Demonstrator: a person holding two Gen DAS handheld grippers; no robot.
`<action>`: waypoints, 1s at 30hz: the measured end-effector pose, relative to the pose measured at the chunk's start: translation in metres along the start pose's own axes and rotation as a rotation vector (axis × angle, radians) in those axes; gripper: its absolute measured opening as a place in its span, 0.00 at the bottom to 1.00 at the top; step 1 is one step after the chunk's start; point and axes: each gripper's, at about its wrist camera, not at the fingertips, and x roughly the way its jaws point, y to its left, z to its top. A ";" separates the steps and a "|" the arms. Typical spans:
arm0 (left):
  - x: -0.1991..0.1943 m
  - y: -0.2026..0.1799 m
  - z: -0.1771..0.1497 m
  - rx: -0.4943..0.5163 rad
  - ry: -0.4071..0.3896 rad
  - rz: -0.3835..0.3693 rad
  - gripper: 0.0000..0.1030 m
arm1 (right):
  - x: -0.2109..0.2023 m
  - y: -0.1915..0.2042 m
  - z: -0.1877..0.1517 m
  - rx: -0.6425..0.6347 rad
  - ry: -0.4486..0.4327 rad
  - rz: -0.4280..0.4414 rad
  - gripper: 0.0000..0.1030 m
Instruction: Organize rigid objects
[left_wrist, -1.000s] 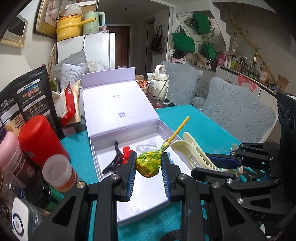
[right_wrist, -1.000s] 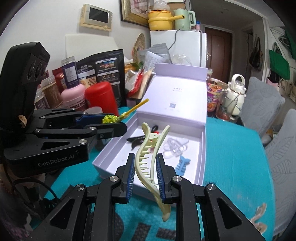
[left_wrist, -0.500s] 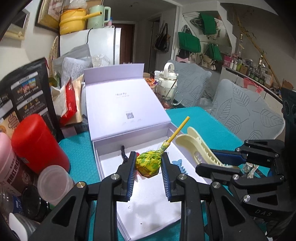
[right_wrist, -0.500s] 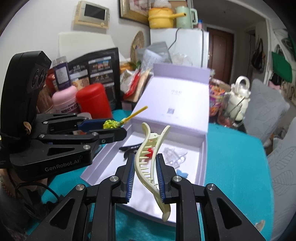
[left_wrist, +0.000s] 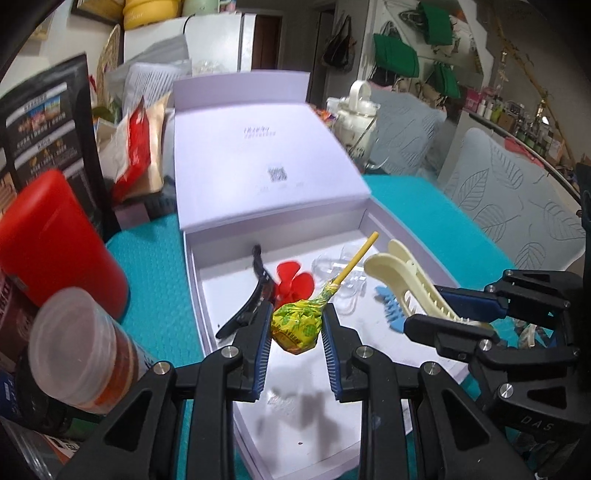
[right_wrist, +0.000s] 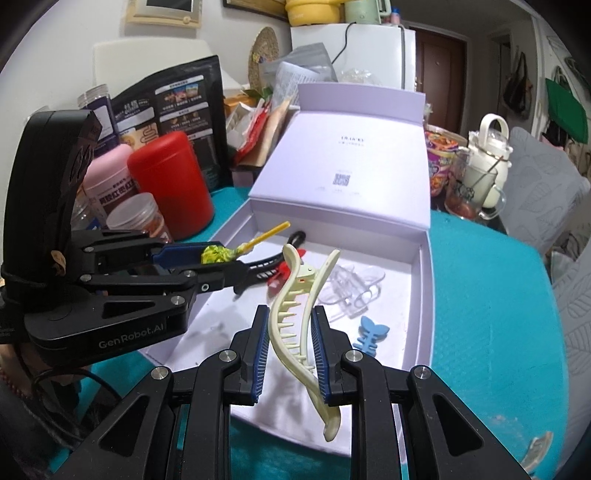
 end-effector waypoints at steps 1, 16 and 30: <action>0.002 0.001 -0.001 -0.002 0.008 0.005 0.25 | 0.002 0.000 -0.001 0.001 0.004 0.001 0.22; 0.030 0.009 -0.006 -0.024 0.107 0.048 0.25 | 0.036 -0.009 -0.003 0.019 0.064 0.010 0.22; 0.050 0.005 0.001 0.004 0.161 0.063 0.25 | 0.063 -0.018 -0.002 0.038 0.150 -0.006 0.22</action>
